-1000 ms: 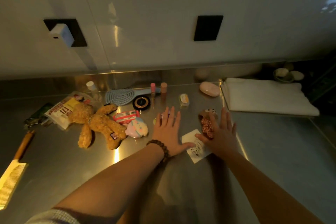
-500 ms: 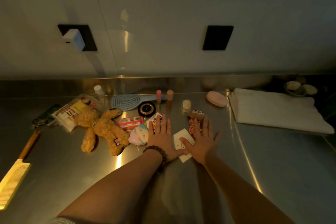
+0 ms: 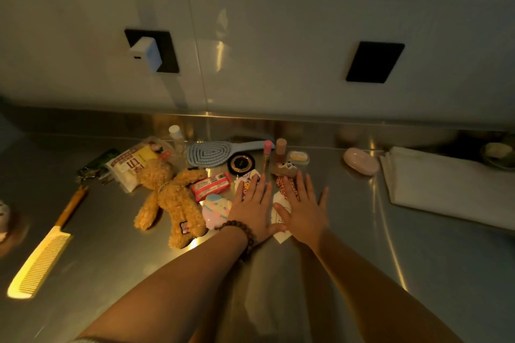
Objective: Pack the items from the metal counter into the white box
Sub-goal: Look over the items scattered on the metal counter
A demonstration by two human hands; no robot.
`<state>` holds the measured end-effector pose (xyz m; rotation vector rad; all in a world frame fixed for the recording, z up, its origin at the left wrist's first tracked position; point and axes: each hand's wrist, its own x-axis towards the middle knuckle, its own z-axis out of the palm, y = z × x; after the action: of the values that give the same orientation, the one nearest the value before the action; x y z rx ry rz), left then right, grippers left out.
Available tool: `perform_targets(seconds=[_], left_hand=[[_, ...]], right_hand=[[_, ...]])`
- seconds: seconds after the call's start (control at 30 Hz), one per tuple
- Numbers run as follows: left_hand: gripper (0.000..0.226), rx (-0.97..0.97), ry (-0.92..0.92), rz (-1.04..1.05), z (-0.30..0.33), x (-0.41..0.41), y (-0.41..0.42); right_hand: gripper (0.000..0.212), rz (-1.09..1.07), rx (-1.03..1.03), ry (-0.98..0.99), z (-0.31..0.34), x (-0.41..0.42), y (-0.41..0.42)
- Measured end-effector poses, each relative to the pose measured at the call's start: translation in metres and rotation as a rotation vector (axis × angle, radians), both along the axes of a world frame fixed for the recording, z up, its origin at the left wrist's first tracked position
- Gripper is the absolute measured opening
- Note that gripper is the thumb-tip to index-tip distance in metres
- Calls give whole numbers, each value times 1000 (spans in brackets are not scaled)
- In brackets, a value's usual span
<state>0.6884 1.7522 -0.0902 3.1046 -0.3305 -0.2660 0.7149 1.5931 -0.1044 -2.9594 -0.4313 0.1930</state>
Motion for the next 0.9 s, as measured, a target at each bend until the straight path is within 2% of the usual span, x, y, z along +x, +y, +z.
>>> perform_targets(seconds=[0.2,0.4,0.5,0.7,0.9], left_hand=[[105,-88,-43,-7,1,0,0],[95,-181,-202,-108,15,9,-31],[91,-160,-192,-188,19,23,-52],[83,-44,-145,-226,10,54,-77],[82,86,-147,-174,1,67,-77]], right_hand=[[63,-5,76,-43,5,-2,-5],[65,-278,213,-200,23,17,-56],[67,-367,184,-232,27,37,-94],[74,-390,-4,-50,14,79,-140],[78,-356,90,-73,5,89,-136]])
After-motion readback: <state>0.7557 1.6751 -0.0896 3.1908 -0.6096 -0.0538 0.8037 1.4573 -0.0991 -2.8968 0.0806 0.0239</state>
